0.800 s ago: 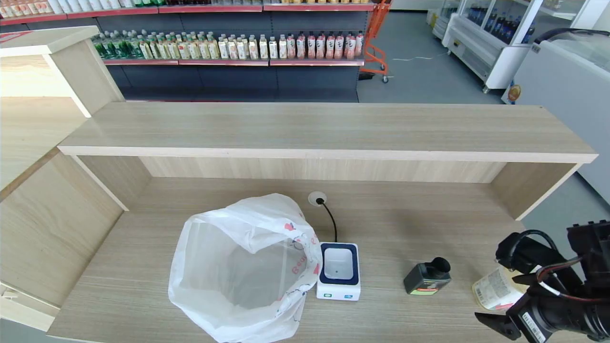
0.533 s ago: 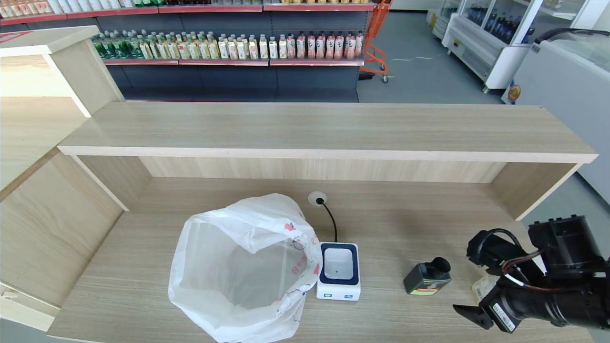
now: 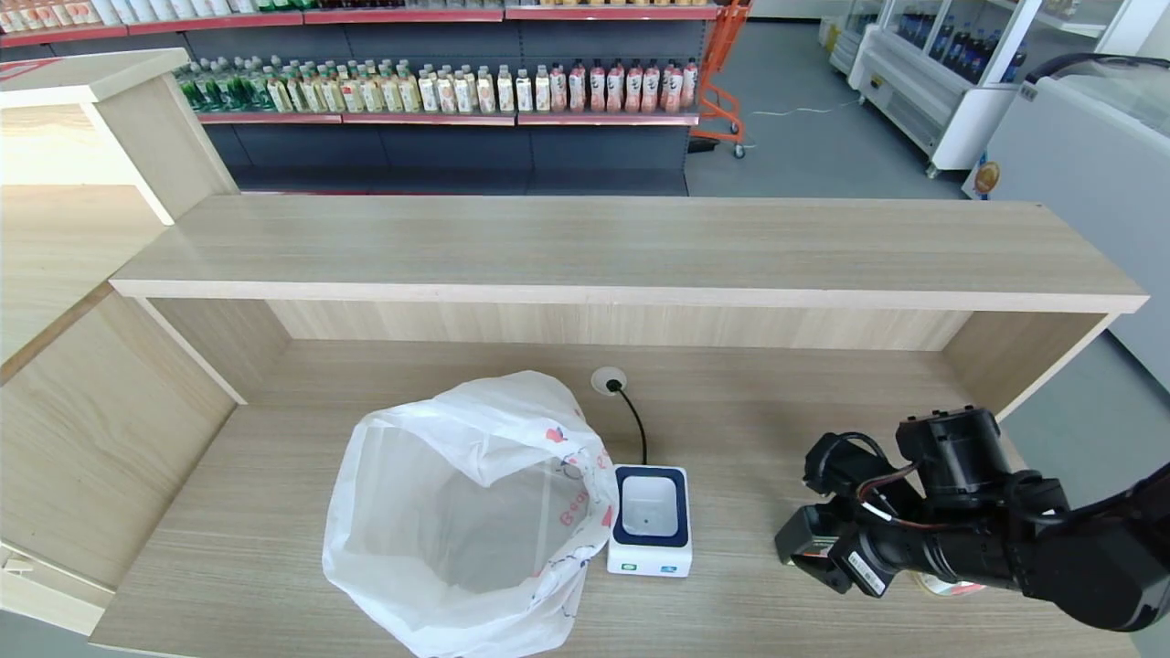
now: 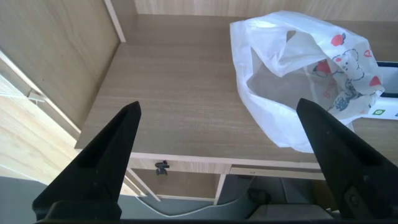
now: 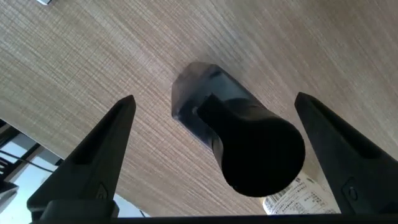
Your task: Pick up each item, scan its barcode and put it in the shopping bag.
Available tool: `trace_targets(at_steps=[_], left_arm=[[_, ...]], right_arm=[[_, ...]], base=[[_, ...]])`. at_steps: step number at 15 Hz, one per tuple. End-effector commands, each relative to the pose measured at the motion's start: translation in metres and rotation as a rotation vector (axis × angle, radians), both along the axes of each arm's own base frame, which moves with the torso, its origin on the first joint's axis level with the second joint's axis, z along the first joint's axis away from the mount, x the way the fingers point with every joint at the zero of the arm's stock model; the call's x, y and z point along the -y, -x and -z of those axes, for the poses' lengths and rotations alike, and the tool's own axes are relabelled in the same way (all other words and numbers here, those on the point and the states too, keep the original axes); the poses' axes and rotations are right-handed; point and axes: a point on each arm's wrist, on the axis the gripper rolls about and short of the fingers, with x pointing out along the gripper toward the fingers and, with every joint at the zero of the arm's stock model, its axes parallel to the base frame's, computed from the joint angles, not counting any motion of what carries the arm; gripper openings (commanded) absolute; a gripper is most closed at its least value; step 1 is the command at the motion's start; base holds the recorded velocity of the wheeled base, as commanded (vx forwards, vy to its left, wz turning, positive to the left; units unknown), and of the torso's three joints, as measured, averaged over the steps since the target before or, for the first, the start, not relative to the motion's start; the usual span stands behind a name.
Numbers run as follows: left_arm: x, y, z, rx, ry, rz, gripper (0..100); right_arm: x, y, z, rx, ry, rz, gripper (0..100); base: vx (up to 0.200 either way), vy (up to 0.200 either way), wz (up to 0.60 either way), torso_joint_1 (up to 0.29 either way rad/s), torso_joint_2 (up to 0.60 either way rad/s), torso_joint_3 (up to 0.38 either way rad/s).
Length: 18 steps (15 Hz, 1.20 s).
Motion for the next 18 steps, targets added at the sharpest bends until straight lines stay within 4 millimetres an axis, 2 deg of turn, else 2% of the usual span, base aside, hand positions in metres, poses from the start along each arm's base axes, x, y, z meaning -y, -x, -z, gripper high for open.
trace_targets(at_steps=[1, 4, 5, 10, 13, 15, 18], left_arm=[[0.0, 0.0, 0.0, 0.0, 0.0, -0.001, 100], [0.0, 0.0, 0.0, 0.0, 0.0, 0.001, 100], [0.0, 0.0, 0.0, 0.0, 0.0, -0.001, 100], [0.0, 0.0, 0.0, 0.0, 0.0, -0.001, 100], [0.0, 0.0, 0.0, 0.0, 0.0, -0.001, 100], [0.0, 0.0, 0.0, 0.0, 0.0, -0.001, 100], [0.0, 0.0, 0.0, 0.0, 0.001, 0.001, 100]], right_arm=[[-0.009, -0.006, 0.011, -0.031, 0.009, -0.025, 100], [-0.013, -0.012, 0.012, -0.034, -0.022, -0.062, 100], [-0.014, -0.013, 0.012, -0.032, -0.025, -0.066, 0], [-0.013, -0.012, 0.013, -0.036, -0.023, -0.064, 0], [-0.009, -0.005, 0.009, -0.035, -0.025, -0.057, 0], [0.001, 0.005, 0.006, -0.04, -0.03, -0.029, 0], [0.012, 0.005, 0.009, -0.045, -0.028, 0.01, 0]], base=[[0.0, 0.0, 0.0, 0.0, 0.0, 0.0], [0.0, 0.0, 0.0, 0.0, 0.0, 0.0], [0.0, 0.0, 0.0, 0.0, 0.0, 0.0], [0.0, 0.0, 0.0, 0.0, 0.0, 0.0], [0.0, 0.0, 0.0, 0.0, 0.0, 0.0], [0.0, 0.0, 0.0, 0.0, 0.0, 0.0], [0.0, 0.0, 0.0, 0.0, 0.0, 0.0]])
